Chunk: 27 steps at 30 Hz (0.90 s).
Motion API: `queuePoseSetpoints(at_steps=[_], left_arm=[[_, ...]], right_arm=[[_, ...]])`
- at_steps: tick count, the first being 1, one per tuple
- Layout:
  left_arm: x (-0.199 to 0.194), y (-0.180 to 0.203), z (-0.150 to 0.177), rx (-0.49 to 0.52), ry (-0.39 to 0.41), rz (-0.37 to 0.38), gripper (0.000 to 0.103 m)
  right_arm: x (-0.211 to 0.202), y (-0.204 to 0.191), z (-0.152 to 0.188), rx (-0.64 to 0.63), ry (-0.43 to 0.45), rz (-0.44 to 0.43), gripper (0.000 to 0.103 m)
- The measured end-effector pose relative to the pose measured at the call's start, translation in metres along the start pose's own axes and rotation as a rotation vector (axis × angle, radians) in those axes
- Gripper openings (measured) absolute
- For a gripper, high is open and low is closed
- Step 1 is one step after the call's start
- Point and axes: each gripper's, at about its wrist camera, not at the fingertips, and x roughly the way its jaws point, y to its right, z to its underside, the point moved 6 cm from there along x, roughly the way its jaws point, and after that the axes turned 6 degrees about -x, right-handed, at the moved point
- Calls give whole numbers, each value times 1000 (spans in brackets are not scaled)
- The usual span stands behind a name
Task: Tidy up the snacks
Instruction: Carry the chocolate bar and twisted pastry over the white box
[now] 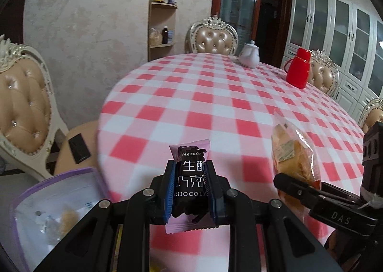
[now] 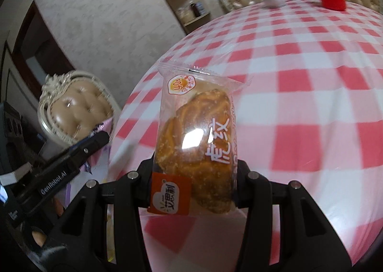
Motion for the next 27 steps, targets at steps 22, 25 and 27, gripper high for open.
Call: queuePoseSetpoints(at_steps=[22,25,27], left_arm=[[-64,-161,68,-73,-73,-122,25],[-64,-177,77,-118,-72,-136,25],[-61,-183,76,-140,-63,-144,25]], right_arm=[[27,-175,71,-378,-155,-111,51],[35,-194,87,-430,-193,-110,51],[40,-201,94,-459,-211,-94,51]])
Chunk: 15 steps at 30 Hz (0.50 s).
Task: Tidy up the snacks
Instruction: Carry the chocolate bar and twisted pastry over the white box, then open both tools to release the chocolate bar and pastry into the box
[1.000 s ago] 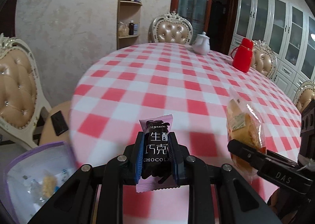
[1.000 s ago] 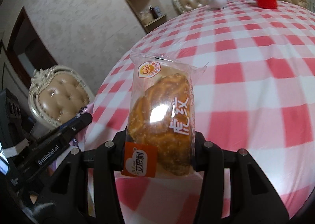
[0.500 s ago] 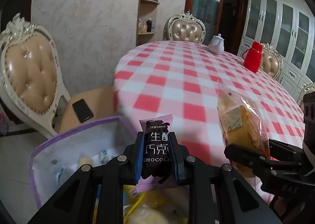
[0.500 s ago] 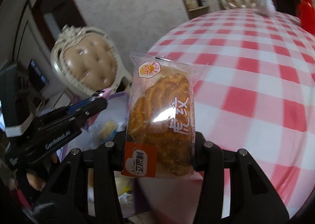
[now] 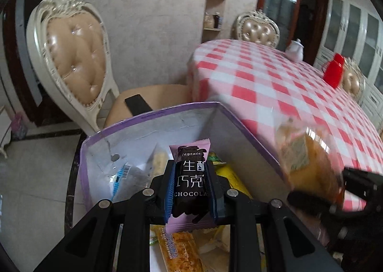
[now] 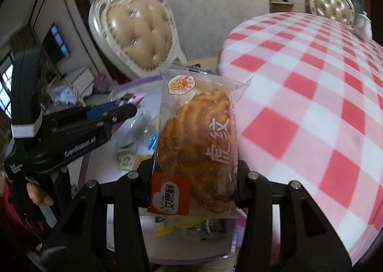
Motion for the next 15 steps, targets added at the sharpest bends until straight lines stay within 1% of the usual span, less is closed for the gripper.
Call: queuePoseSetpoints(at_steps=[3,5,8,15], left_arm=[[-1,-11,-2,-30,26,-19,25],[0,-19,-4,-44,34,-37,26],[2,-31,-7,-80,33,-39,26],[0,-38,-11,-94,50,-46,26]], right_arm=[[9,-7,4,-27,-34,25,51],[14,-10,5,-27,-47,25,51],[19,-14,4,-34,-59,22,51],[31,-26,-2,-63,-81,14,51]])
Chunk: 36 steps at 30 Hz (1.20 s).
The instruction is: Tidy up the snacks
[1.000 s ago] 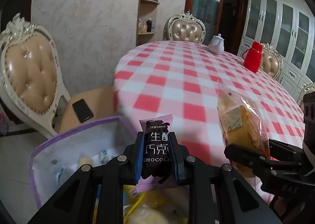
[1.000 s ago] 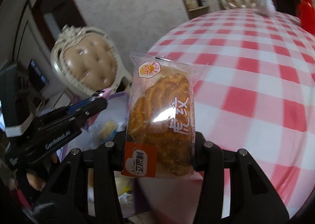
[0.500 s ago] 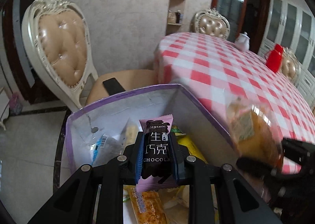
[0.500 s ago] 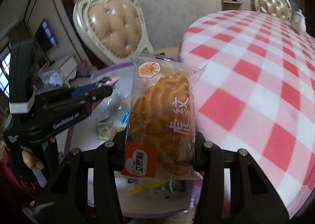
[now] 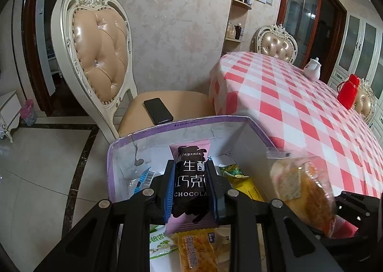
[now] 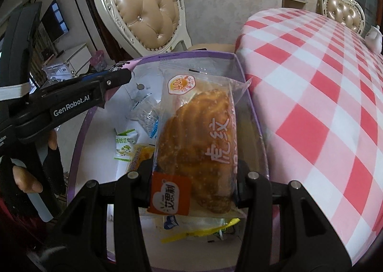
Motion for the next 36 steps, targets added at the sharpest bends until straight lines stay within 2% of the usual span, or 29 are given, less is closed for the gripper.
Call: queuePoseSetpoints(at_steps=[3,4,5,6,7,8,9,12,14,17,21,25,36], left_arm=[[-1,0,-1,2,1,-2,29],[-1,-1,-2,0,3,-3,36],[-2,-1,-3,0,6,-5,51],[-4,-1,-3,3,15,-14,61],[-6,-1,-4,6,24,-22,78],[-9,0,-6,14,41,-31,87],[-13,1,-8,22,61,-35,87],[-23,3,-15,31,91,-59,91],[-22,3,-16,23,33,-94,103],[-16,6,-10,22,-37,-66,103],[-3,4,4,-21,-152,-23,103],[9,-3,15,-50,-242,-51,103],[16,-4,22,-36,-282,-53,103]], right_arm=[[5,-3,-2,2,-13,-17,52],[6,-4,-3,5,-18,-23,52],[7,-5,-3,7,-24,-26,53],[7,-5,-3,5,-25,-24,56],[7,-6,-4,1,-23,-21,59],[4,-7,-5,-10,-17,-15,66],[2,-8,-6,-20,-11,-7,74],[-7,-9,-7,-54,-3,43,84],[-8,-9,-6,-61,-25,82,89],[-8,-8,-3,-78,-71,129,90],[-4,-9,6,-53,-126,84,91],[1,-6,14,-34,-185,95,91],[3,-6,18,-20,-203,103,91]])
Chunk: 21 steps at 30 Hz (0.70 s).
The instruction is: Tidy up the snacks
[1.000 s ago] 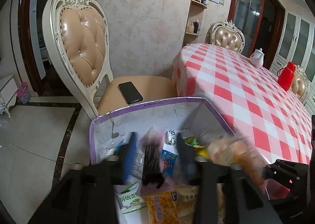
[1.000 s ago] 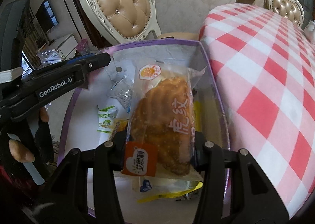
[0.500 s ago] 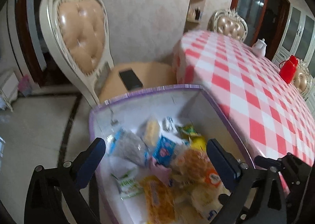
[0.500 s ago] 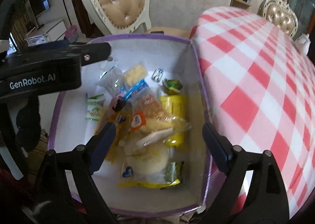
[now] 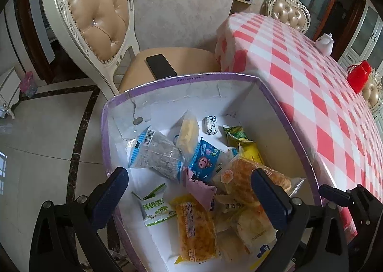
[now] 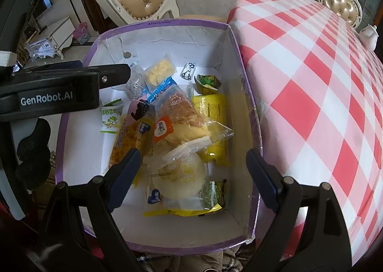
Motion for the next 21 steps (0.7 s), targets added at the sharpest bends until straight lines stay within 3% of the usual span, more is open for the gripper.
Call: queuePoseSetpoints(at_steps=[21], left_arm=[[8,1,5,7,-26,-9,103]], right_arm=[[8,-5,5,0,-29,-18,91]])
